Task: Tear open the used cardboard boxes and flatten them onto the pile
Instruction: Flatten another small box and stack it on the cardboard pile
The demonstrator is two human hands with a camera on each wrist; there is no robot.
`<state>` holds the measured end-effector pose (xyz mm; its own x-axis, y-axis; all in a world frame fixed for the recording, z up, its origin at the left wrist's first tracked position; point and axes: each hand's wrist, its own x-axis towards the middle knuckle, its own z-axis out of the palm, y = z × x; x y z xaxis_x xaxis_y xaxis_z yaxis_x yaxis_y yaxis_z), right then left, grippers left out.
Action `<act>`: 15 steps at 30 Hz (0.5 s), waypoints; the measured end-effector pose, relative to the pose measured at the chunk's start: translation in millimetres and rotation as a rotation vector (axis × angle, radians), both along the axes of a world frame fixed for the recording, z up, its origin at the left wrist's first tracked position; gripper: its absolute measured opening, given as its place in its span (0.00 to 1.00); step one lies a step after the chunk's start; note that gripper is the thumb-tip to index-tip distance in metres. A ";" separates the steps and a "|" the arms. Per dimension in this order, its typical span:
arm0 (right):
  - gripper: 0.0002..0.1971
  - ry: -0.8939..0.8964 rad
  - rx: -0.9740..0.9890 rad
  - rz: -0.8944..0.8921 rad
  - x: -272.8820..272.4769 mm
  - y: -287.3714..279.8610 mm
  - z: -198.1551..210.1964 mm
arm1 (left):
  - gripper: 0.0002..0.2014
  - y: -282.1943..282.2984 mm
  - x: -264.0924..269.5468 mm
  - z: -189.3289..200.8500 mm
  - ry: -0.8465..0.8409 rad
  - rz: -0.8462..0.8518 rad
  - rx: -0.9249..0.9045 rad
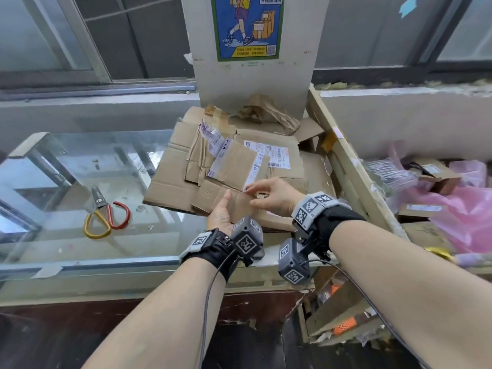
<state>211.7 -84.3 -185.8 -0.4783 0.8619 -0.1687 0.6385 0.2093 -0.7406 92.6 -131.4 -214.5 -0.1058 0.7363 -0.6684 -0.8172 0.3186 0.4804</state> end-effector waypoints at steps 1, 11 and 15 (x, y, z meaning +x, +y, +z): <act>0.18 0.022 0.018 -0.074 2.8 0.7 2.4 | 0.14 2.2 -1.0 1.2 0.028 0.004 0.002; 0.39 -0.237 0.111 -0.889 58.1 0.8 14.6 | 0.13 -12.6 -29.6 34.6 0.159 -0.007 0.087; 0.44 0.042 0.049 -0.994 53.1 0.6 26.4 | 0.14 -25.6 -34.8 58.7 0.237 0.010 0.143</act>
